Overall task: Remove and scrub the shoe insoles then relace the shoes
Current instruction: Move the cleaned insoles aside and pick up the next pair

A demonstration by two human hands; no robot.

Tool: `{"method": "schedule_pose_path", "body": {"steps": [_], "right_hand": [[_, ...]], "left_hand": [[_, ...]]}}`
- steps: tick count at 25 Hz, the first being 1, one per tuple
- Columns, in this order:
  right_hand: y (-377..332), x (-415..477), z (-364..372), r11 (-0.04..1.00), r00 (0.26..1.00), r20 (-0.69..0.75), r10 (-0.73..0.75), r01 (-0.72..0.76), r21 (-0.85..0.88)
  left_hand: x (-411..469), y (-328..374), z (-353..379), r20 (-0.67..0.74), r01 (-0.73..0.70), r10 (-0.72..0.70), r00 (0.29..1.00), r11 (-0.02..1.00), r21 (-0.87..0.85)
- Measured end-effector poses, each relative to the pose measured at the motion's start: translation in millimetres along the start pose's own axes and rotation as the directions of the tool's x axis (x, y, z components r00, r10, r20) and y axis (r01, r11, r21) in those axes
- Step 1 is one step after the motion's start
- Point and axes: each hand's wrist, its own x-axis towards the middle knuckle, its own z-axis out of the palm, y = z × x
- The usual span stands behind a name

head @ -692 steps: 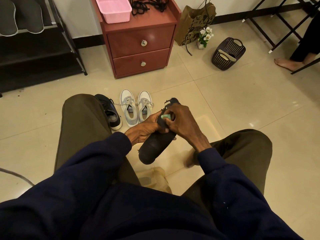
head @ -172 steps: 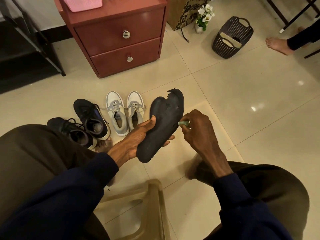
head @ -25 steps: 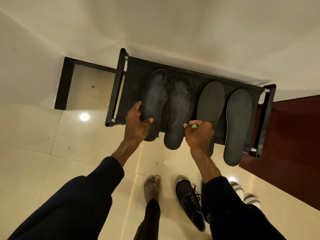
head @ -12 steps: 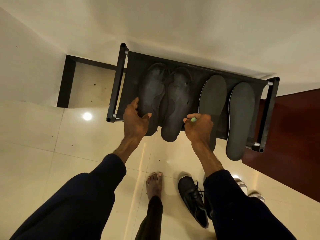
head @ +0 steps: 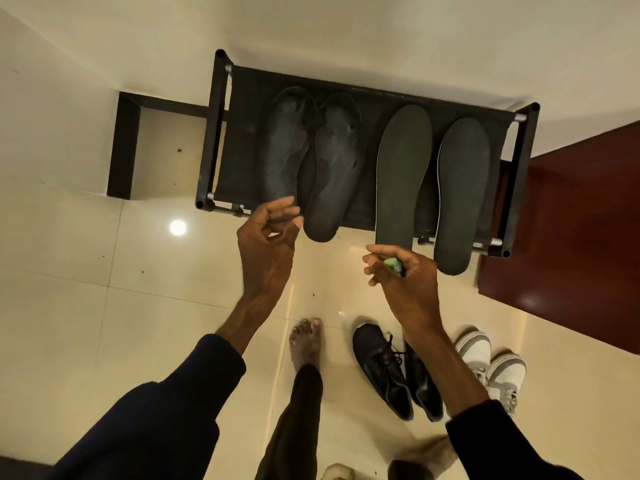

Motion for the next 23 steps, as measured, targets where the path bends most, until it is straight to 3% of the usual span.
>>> {"method": "schedule_pose_path", "body": {"steps": [3,7,14,17,23], "right_hand": [[35.1,-41.8,-52.1,0.998,0.999,-0.012,0.051,-0.051,0.031],[88.3,-79.6,-114.7,0.989,0.989,-0.048,0.14,-0.138,0.052],[194.5,-145.5,-242.9,0.934,0.964,-0.104,0.246,-0.208,0.289],[227.2,-174.3,-293.1,0.898,0.956,-0.085,0.28,-0.23,0.375],[295.5,-202.4,-372.9,0.912,0.948,-0.092,0.304,-0.261,0.317]], "left_hand": [[-45.3,-6.7,19.0,0.147,-0.048,0.043,0.988,0.998,0.033],[-109.5,-9.7,50.6,0.27,-0.008,0.001,0.963,1.0,0.024],[-256.7,-14.0,141.0,0.414,0.02,-0.027,0.91,1.0,0.021],[-317.9,-21.2,179.1,0.414,0.049,-0.042,0.909,0.999,-0.007],[-401.6,-58.3,247.6,0.426,0.196,-0.162,0.89,0.98,-0.037]]}}
